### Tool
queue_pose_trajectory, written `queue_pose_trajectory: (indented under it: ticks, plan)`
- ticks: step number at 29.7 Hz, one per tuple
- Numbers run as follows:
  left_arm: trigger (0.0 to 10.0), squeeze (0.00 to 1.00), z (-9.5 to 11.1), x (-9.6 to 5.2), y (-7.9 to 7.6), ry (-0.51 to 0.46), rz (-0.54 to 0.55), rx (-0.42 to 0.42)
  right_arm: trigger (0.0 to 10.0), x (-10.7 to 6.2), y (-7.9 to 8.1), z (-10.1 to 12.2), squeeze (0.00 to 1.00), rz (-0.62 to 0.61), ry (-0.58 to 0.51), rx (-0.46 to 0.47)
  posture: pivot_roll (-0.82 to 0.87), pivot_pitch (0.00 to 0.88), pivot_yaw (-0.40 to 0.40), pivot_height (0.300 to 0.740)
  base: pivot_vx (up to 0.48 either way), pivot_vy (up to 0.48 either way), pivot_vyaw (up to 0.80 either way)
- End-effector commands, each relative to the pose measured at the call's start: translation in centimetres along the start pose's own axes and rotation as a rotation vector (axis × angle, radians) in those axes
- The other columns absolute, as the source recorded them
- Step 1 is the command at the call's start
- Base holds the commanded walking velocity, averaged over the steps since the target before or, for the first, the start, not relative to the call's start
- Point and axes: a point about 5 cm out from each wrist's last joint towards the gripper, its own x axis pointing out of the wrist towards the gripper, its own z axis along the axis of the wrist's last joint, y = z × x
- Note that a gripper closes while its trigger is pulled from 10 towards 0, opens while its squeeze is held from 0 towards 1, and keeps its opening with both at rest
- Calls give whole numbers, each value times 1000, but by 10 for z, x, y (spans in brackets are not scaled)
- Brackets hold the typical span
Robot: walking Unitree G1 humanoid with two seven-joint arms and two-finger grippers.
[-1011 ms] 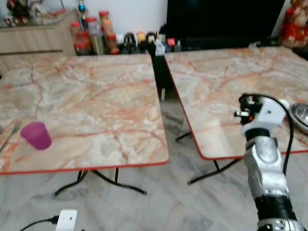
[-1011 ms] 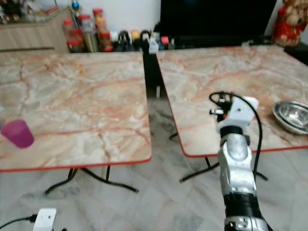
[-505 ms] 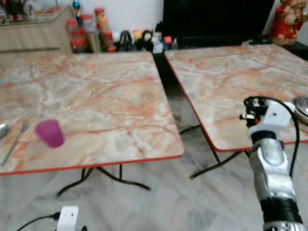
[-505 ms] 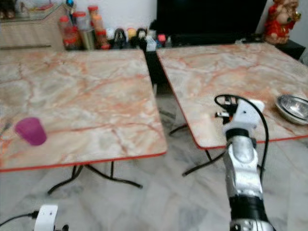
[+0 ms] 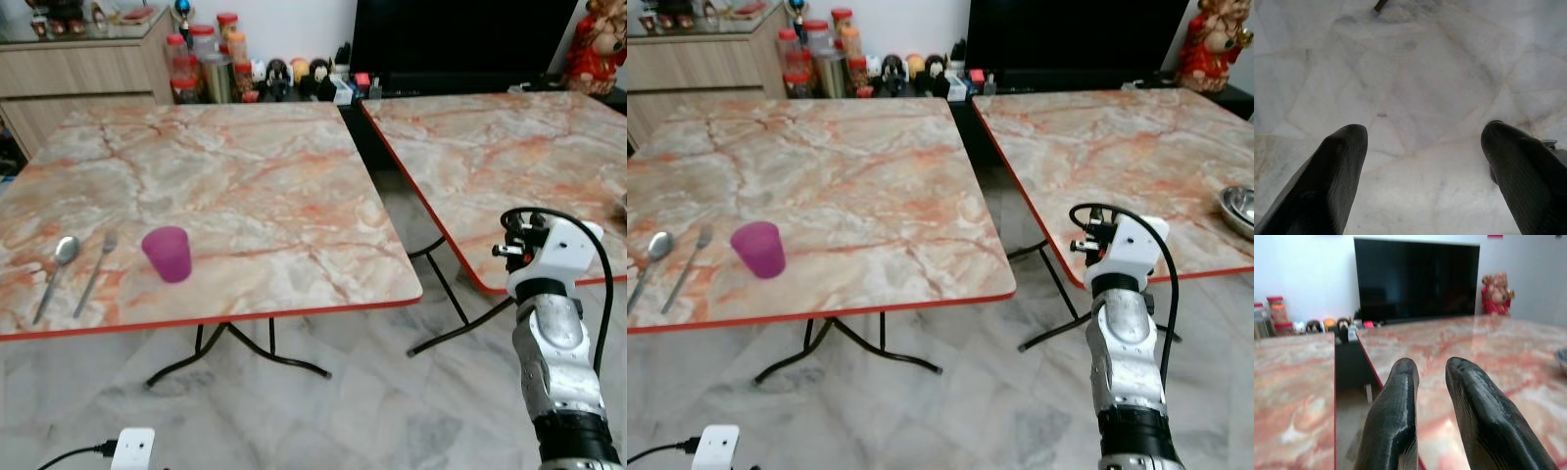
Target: Setting the table
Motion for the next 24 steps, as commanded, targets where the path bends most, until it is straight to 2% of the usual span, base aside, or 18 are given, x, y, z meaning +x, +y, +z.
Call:
queue_pose_trajectory:
  ticks: [1,6,9,12,13,20,24]
  plan:
    - [10000,0,-3,0,-1,21,-6,1,10000,-1,-13,-4,0,-36,22,3,-5,77,-17,740,0,0,0]
    - [10000,0,-4,0,-2,22,-10,0,10000,-8,-33,-20,0,-85,85,-13,-7,75,-17,740,0,0,0]
    - [10000,0,-4,0,-2,24,-15,3,10000,-16,-48,-40,0,-139,167,-5,-9,74,-18,740,0,0,0]
    - [10000,0,-4,0,-2,27,-18,6,10000,-31,-60,-67,0,-170,285,-12,-10,75,-19,740,0,0,0]
    - [10000,0,-4,0,-3,27,-21,5,10000,-45,-68,-86,0,-206,369,-12,-9,75,-20,740,0,0,0]
    - [10000,0,-4,0,-2,24,-21,3,10000,-86,-80,-129,0,-287,547,58,-7,79,-17,740,0,0,0]
    - [10000,0,-3,0,-2,24,-21,5,10000,-95,-81,-139,0,-295,589,82,-8,77,-15,740,0,0,0]
